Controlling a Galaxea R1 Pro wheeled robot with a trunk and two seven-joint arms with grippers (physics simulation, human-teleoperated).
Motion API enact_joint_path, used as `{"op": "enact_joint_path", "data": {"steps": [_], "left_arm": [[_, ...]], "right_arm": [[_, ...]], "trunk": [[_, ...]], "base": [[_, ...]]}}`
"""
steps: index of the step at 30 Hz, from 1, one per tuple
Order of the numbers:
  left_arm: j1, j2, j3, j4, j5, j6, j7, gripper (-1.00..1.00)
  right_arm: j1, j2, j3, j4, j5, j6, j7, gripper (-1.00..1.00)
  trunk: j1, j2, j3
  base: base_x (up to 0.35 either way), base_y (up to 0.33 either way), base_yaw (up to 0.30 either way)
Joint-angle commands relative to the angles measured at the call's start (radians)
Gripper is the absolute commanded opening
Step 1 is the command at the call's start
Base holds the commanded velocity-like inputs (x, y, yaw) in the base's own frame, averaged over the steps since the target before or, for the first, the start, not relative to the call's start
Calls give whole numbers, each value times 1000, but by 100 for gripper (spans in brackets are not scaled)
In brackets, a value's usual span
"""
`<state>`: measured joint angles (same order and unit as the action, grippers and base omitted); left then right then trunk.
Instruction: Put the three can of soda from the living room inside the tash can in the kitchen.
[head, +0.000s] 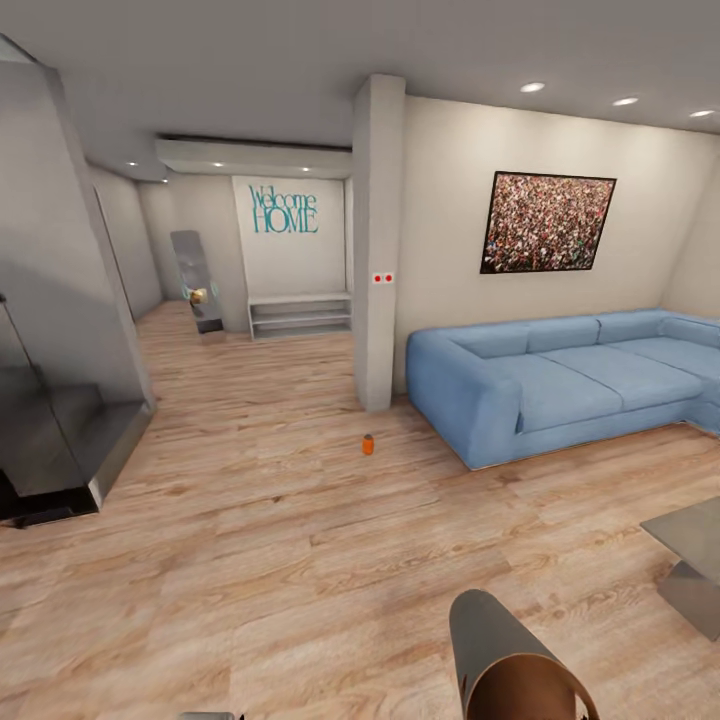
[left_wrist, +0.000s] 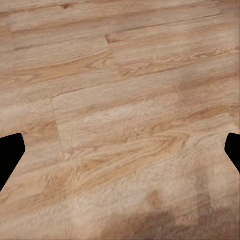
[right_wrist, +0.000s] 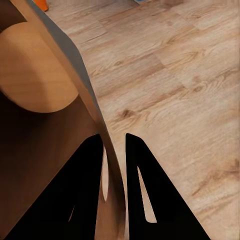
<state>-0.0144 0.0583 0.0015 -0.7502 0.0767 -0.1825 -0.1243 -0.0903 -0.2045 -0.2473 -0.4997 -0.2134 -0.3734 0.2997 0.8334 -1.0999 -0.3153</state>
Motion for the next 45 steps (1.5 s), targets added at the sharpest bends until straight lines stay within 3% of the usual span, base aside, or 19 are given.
{"op": "enact_joint_path", "data": {"steps": [1,9,26,45], "left_arm": [[-1,0,0,0,0,0,0,100],[-1,0,0,0,-4,1,0,100],[-1,0,1,2,-5,2,0,100],[-1,0,0,3,-7,3,-3,100]], "right_arm": [[0,4,-3,-1,-4,-30,4,-100],[0,6,-3,1,-4,-42,3,-100],[0,-1,-7,11,-7,-34,-7,-100],[0,-1,-7,13,-8,-36,-4,-100]], "trunk": [[0,0,0],[0,0,-3],[0,0,-27],[0,0,-49]], "base": [[0,0,0],[79,0,0],[304,11,-57],[236,211,-170]]}}
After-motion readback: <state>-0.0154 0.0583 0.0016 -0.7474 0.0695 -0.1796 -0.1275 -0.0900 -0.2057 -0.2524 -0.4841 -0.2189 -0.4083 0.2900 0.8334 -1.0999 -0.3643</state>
